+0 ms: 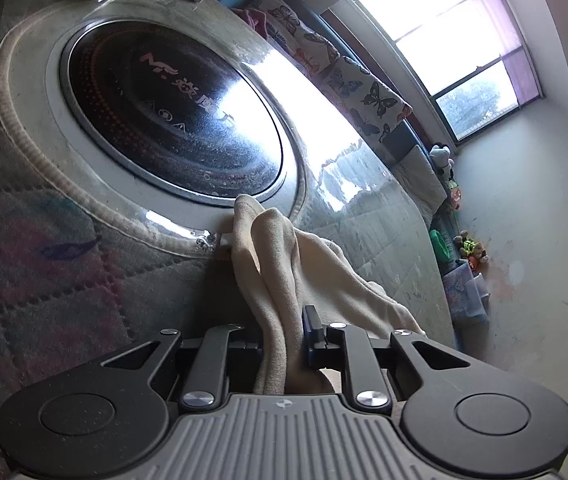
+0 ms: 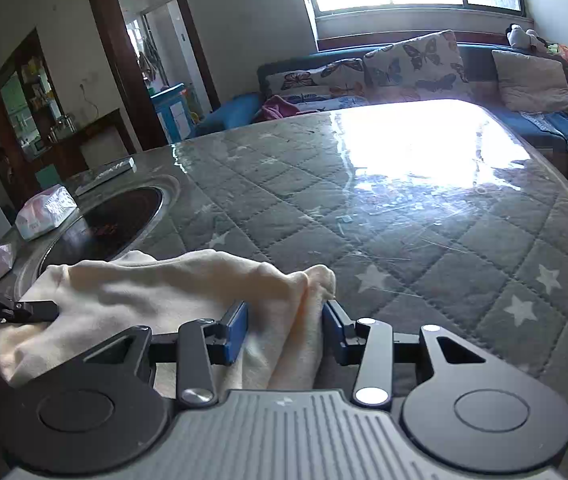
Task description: Fold clothes
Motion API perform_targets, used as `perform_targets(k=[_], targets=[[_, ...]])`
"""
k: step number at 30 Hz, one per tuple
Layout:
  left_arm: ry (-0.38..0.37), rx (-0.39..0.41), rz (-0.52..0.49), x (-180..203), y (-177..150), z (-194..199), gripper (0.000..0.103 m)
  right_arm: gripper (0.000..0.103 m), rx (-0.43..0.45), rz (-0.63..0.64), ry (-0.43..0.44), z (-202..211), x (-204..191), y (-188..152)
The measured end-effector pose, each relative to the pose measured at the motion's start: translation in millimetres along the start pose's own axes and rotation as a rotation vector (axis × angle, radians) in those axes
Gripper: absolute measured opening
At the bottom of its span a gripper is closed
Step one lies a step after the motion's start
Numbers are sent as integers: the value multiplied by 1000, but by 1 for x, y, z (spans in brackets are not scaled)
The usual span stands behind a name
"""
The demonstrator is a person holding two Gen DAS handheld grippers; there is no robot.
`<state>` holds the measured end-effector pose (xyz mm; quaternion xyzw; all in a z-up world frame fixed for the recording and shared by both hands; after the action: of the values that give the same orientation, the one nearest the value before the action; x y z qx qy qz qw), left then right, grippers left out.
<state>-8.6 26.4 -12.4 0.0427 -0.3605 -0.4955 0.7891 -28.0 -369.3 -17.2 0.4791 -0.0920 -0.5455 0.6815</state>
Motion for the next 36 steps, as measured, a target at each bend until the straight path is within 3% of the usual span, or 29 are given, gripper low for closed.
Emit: perform_targets(k=[3, 6, 16, 31, 36], targets=[[21, 11, -25, 5, 0, 1, 19, 18, 13, -11, 27, 2, -4, 0], [23, 24, -51, 12, 1, 5, 18, 11, 43, -14, 28, 8, -7, 1], [-48, 42, -170, 72, 7, 6, 16, 10, 161, -8, -1, 48, -7, 16], [-187, -39, -325, 203, -14, -60, 16, 10, 276, -31, -262, 119, 73, 52], [-152, -108, -375, 220, -33, -96, 16, 10, 245, -76, -329, 116, 107, 44]])
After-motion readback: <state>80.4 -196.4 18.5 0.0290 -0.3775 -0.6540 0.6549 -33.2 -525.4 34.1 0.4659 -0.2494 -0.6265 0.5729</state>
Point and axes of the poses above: each gripper's, at about its wrist camera, not at the fingertips, and z roughly against the way its jaws point, x to its right, y to its top, the point moved 3 cm from there along -z, roughly the way its jaws point, and after that the axes turned 14 degrees about y, right-handed, at the moved point
